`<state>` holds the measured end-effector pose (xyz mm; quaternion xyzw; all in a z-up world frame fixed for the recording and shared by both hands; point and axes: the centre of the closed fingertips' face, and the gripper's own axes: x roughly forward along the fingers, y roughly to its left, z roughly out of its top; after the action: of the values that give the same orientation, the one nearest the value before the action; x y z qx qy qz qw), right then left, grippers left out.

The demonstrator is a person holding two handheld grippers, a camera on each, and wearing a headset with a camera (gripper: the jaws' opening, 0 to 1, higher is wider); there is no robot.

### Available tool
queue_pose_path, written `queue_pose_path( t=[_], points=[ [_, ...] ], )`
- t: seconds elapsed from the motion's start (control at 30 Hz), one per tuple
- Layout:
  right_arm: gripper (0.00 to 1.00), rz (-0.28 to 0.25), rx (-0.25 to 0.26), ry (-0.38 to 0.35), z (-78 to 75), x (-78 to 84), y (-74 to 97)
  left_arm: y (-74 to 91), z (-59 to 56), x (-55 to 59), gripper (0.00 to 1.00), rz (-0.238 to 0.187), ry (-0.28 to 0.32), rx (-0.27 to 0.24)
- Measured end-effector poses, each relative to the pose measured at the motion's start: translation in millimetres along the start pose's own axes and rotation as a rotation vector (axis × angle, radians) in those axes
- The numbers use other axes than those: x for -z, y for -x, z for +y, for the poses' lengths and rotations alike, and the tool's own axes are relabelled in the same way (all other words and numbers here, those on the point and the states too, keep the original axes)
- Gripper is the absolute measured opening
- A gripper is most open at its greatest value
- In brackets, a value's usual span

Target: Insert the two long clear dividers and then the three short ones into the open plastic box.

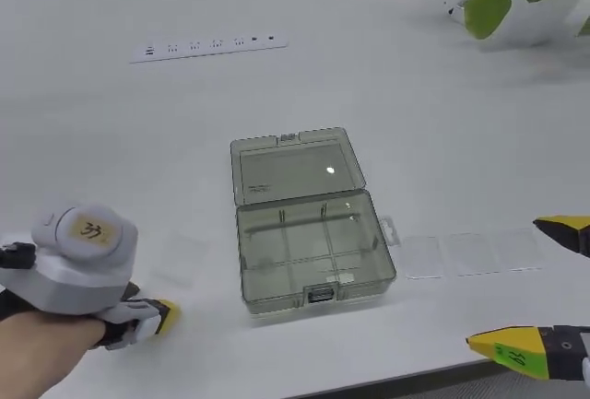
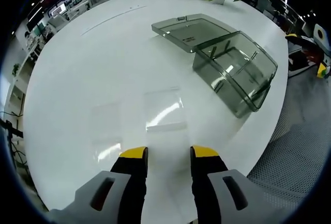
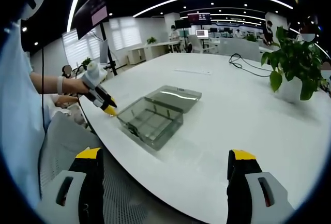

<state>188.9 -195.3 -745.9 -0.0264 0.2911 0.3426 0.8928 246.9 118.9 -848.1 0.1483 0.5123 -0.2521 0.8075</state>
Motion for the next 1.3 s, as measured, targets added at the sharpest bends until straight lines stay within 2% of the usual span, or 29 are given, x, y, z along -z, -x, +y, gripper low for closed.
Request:
queue_pose_path(
  t=[0.1, 0.2, 0.37, 0.57, 0.8, 1.13, 1.17, 1.2, 1.3],
  points=[
    [1.0, -0.003, -0.003, -0.003, 1.0, -1.3, -1.1, -0.5, -0.2, 0.3, 0.32, 0.004, -0.012, -0.008],
    [1.0, -0.002, -0.002, 0.001, 0.3, -2.4, -2.3, 0.2, 0.5, -2.6, 0.31, -0.012, 0.038, 0.004],
    [1.0, -0.004, -0.006, 0.005, 1.9, -5.8, -3.0, -0.1, 1.8, -1.8, 0.3, -0.013, 0.044, 0.002],
    [1.0, -0.003, -0.01, 0.008, 8.0, -9.4, -2.3, 1.0, 2.8, -3.4, 0.3, -0.032, 0.088, 0.02],
    [1.0, 0.005, -0.018, 0.002, 16.6, -13.9, -6.4, 4.0, -1.0, -2.9, 0.3, -0.052, 0.144, 0.053],
    [0.99, 0.034, 0.006, -0.012, 24.8, -23.9, -19.3, 28.3, -2.8, -7.5, 0.3, -0.14, 0.283, 0.109],
    [0.98, 0.037, 0.006, -0.017, 26.4, -26.1, -21.5, 31.0, -4.9, -8.7, 0.3, -0.148, 0.304, 0.124],
    [0.98, 0.035, 0.007, -0.021, 27.4, -28.2, -23.2, 36.1, -7.7, -13.2, 0.3, -0.176, 0.337, 0.146],
    [0.96, 0.043, 0.01, -0.028, 30.9, -33.0, -30.2, 44.3, -7.8, -17.7, 0.3, -0.204, 0.356, 0.155]
  ],
)
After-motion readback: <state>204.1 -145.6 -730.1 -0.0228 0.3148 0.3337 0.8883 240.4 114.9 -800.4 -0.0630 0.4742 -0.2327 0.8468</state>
